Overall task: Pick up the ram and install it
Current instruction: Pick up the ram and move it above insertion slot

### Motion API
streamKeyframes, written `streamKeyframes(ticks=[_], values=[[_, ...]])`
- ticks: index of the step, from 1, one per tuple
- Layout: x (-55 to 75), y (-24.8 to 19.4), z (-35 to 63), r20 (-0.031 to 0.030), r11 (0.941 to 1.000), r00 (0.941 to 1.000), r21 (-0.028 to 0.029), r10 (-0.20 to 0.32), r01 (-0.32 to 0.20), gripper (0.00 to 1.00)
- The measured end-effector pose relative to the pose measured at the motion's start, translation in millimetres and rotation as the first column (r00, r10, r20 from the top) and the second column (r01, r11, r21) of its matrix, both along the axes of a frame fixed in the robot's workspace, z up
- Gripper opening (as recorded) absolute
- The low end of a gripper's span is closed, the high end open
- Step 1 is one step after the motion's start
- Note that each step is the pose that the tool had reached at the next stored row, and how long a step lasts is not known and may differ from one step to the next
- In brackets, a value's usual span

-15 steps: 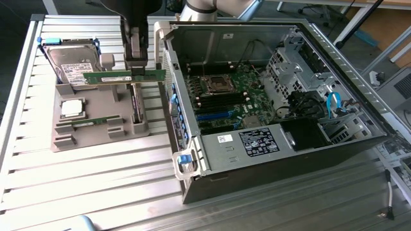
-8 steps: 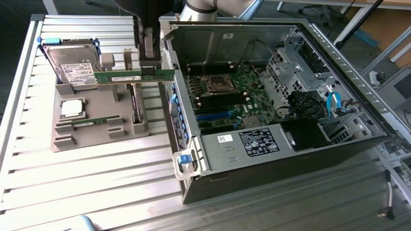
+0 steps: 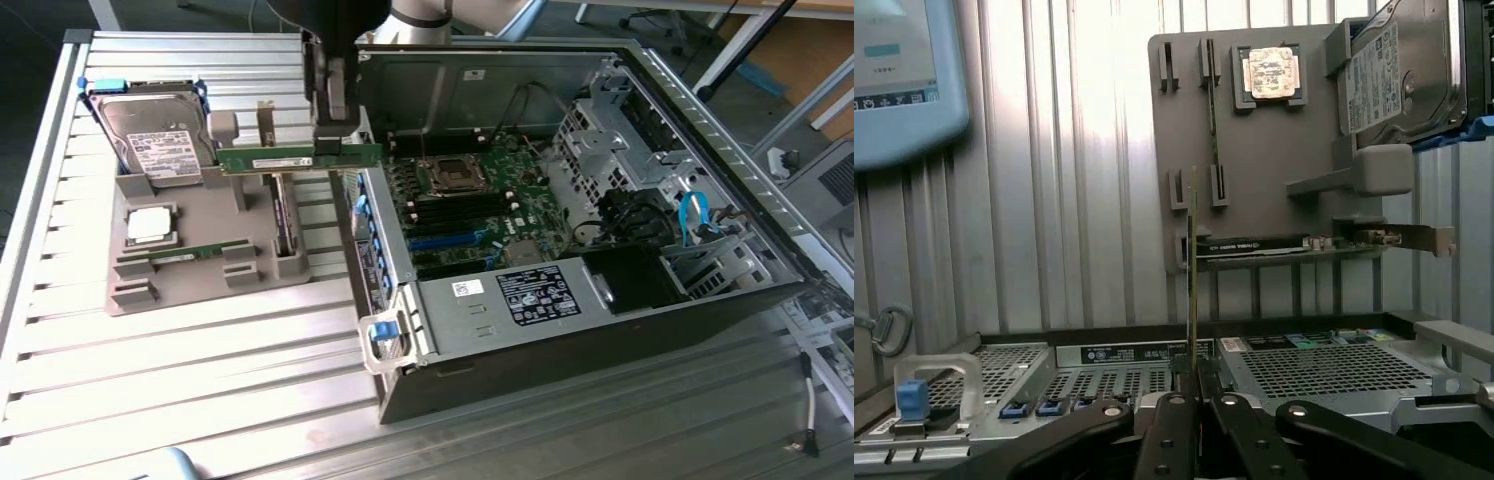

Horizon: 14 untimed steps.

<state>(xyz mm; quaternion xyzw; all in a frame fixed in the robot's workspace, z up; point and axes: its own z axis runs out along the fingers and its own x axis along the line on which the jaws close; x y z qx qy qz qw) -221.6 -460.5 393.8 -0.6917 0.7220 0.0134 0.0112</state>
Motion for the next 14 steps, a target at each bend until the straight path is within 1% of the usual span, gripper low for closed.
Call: streamKeyframes(ticks=[5,14], values=[[12.5,-0.6,0.0,0.0,1.0,1.0,0.0,0.0,0.0,0.12],[29.1,-1.3,0.0,0.0001,1.0,1.0,0.0,0.0,0.0,0.12]])
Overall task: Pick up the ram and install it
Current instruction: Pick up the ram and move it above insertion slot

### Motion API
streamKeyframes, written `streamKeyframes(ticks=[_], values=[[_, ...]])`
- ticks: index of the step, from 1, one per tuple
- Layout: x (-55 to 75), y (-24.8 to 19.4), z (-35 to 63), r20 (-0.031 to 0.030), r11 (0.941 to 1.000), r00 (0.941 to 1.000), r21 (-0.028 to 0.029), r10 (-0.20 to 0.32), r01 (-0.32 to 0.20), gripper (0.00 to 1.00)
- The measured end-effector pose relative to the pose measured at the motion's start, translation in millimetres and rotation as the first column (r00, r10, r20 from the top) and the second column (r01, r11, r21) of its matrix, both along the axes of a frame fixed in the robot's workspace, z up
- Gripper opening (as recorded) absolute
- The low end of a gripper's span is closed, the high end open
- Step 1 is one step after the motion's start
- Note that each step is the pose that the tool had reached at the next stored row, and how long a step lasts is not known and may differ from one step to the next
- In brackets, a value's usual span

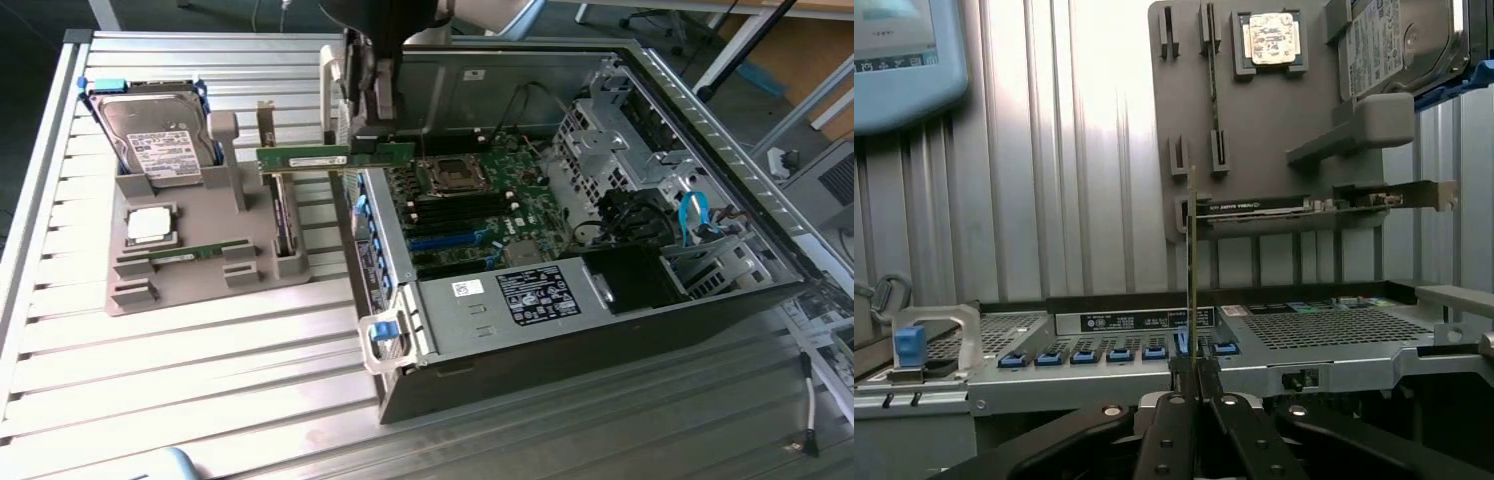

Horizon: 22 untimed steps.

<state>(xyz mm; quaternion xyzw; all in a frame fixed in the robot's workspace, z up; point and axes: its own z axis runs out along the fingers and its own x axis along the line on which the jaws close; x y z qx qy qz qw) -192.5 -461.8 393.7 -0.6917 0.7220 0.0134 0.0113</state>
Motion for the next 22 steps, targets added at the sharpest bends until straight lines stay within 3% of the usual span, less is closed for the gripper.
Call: streamKeyframes(ticks=[22], values=[[42.8,-2.9,0.0,0.0,1.0,1.0,0.0,0.0,0.0,0.12]])
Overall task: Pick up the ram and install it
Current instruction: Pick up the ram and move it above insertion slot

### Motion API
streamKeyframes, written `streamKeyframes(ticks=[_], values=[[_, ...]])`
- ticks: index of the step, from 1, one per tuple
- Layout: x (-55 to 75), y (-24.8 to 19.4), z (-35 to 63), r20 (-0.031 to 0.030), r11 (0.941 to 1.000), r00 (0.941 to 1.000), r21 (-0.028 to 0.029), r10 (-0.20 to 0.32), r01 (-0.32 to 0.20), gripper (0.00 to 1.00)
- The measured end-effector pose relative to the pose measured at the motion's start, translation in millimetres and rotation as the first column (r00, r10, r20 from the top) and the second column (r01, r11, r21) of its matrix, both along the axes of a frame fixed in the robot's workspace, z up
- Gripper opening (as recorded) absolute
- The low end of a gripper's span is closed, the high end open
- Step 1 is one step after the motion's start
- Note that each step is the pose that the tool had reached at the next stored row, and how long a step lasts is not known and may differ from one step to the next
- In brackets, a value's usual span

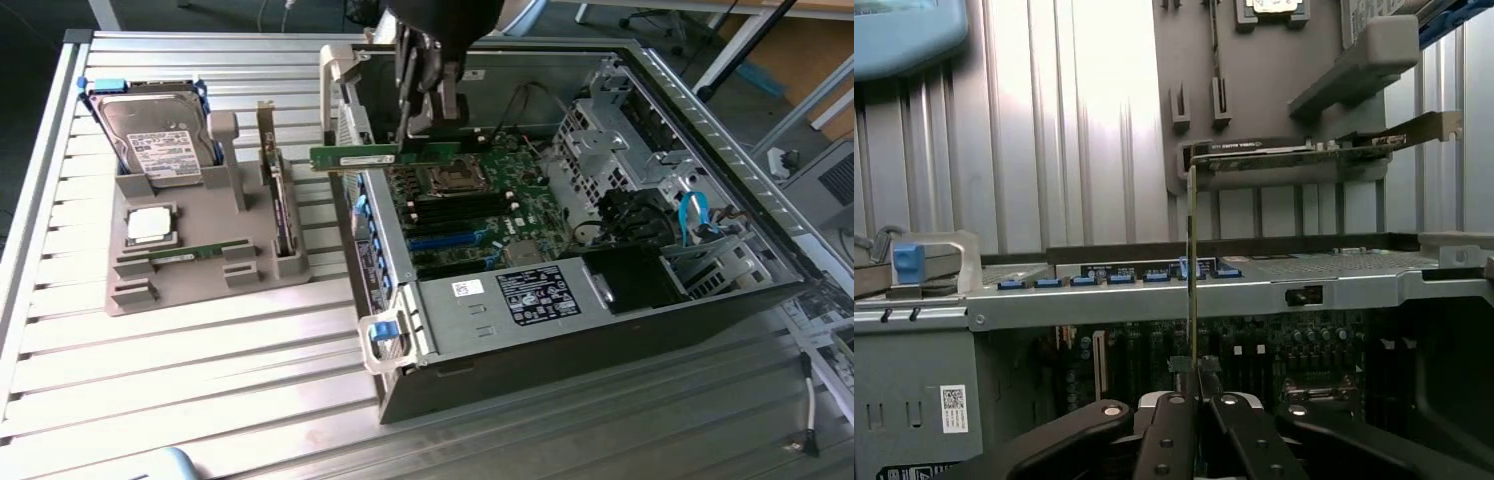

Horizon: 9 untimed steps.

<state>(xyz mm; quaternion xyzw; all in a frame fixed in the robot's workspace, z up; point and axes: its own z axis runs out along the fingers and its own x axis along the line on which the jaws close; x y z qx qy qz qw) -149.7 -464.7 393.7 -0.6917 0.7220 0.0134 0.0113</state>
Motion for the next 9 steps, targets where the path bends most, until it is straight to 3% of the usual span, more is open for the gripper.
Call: streamKeyframes(ticks=[9], values=[[17.5,-1.4,0.0,-0.0001,1.0,1.0,-0.0001,0.0,0.0,0.12]])
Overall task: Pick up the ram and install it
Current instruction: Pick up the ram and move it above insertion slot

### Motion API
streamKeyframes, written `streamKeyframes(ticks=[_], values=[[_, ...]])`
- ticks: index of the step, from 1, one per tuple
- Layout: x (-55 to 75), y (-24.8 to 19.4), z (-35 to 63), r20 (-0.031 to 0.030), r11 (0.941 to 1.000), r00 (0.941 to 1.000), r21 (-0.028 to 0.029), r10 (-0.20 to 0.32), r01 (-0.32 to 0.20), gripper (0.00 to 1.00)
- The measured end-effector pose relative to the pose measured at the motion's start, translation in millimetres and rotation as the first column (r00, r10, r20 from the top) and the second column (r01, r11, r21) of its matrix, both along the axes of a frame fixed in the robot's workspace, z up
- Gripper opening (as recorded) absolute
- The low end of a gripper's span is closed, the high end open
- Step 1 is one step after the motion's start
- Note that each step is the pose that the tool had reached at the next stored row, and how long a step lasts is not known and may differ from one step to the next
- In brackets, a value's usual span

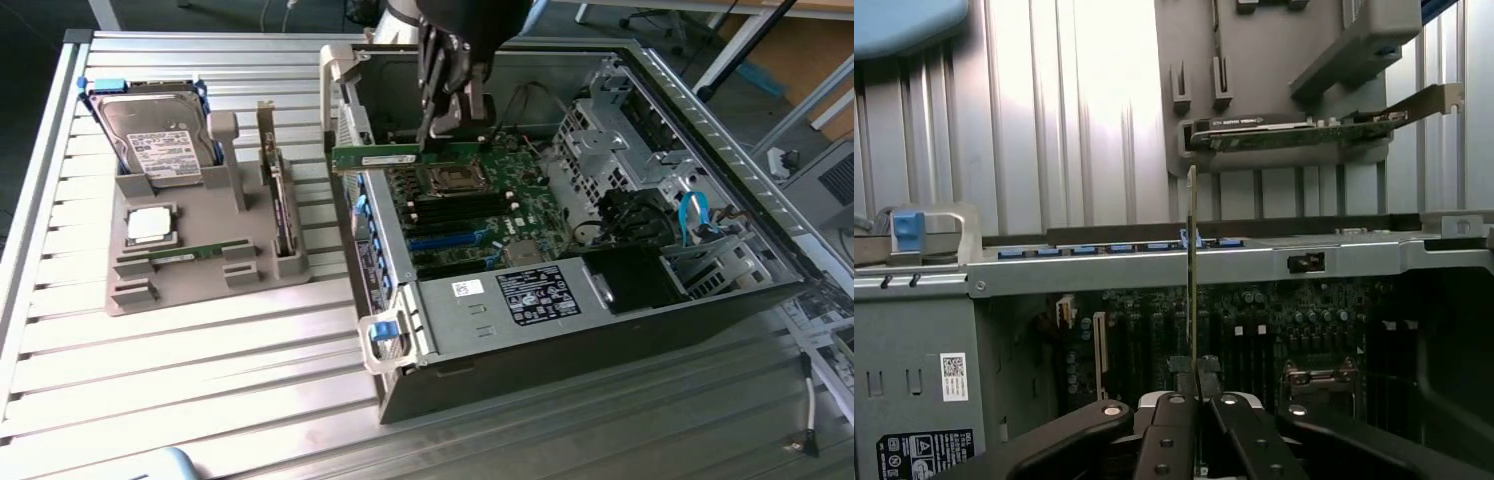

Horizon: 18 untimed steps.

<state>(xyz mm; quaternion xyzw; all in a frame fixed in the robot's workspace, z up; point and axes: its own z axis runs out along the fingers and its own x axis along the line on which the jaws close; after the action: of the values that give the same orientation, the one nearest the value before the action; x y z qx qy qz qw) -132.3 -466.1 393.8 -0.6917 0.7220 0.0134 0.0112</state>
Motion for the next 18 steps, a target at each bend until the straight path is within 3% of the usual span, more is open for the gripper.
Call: streamKeyframes(ticks=[18], values=[[33.0,-3.1,0.0,0.0,1.0,1.0,0.0,0.0,0.0,0.12]])
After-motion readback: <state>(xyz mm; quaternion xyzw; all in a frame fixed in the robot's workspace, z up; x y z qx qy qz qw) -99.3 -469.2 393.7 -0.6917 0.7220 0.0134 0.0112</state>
